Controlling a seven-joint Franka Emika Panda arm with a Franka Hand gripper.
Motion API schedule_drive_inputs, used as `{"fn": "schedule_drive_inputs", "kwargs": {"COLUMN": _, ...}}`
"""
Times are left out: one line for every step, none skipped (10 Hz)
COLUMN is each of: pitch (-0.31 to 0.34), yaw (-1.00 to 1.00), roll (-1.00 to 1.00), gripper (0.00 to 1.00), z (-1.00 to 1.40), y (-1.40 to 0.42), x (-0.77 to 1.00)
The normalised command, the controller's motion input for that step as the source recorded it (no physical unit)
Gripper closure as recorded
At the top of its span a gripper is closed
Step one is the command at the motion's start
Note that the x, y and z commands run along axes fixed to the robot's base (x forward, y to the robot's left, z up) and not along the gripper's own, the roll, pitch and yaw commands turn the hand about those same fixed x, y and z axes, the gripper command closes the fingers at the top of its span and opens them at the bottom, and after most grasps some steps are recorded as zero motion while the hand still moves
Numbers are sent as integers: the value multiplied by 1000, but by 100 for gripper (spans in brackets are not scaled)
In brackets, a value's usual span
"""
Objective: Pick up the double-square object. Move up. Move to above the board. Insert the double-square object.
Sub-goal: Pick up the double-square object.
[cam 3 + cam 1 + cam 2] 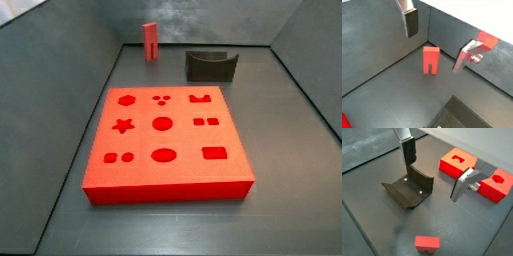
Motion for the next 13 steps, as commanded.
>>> {"fn": "schedule_drive_inputs", "kwargs": {"pitch": 0, "yaw": -66, "roll": -71, "gripper": 0, "z": -231, "y": 280, "x": 0}}
{"fn": "schedule_drive_inputs", "kwargs": {"pitch": 99, "yaw": -451, "roll": -23, "gripper": 0, "z": -551, "y": 500, "x": -14}}
{"fn": "schedule_drive_inputs", "kwargs": {"pitch": 97, "yaw": -494, "roll": -33, "gripper": 0, "z": -654, "y": 457, "x": -220}}
{"fn": "schedule_drive_inputs", "kwargs": {"pitch": 87, "yaw": -434, "roll": -30, "gripper": 0, "z": -694, "y": 517, "x": -277}}
{"fn": "schedule_drive_inputs", "kwargs": {"pitch": 43, "yaw": -406, "roll": -13, "gripper": 0, "z": -731, "y": 523, "x": -403}}
{"fn": "schedule_drive_inputs", "kwargs": {"pitch": 24, "yaw": -406, "roll": -16, "gripper": 0, "z": -731, "y": 489, "x": -577}}
{"fn": "schedule_drive_inputs", "kwargs": {"pitch": 10, "yaw": -354, "roll": -21, "gripper": 0, "z": -700, "y": 503, "x": -660}}
{"fn": "schedule_drive_inputs", "kwargs": {"pitch": 10, "yaw": -297, "roll": -24, "gripper": 0, "z": -614, "y": 503, "x": -746}}
{"fn": "schedule_drive_inputs", "kwargs": {"pitch": 0, "yaw": -397, "roll": 0, "gripper": 0, "z": -1000, "y": 40, "x": -183}}
{"fn": "schedule_drive_inputs", "kwargs": {"pitch": -84, "yaw": -406, "roll": 73, "gripper": 0, "z": -1000, "y": -311, "x": 89}}
{"fn": "schedule_drive_inputs", "kwargs": {"pitch": -57, "yaw": -549, "roll": 0, "gripper": 0, "z": -926, "y": -146, "x": 509}}
{"fn": "schedule_drive_inputs", "kwargs": {"pitch": -100, "yaw": -680, "roll": -131, "gripper": 0, "z": -346, "y": 20, "x": 397}}
{"fn": "schedule_drive_inputs", "kwargs": {"pitch": 0, "yaw": 0, "roll": -29, "gripper": 0, "z": 0, "y": 11, "x": 0}}
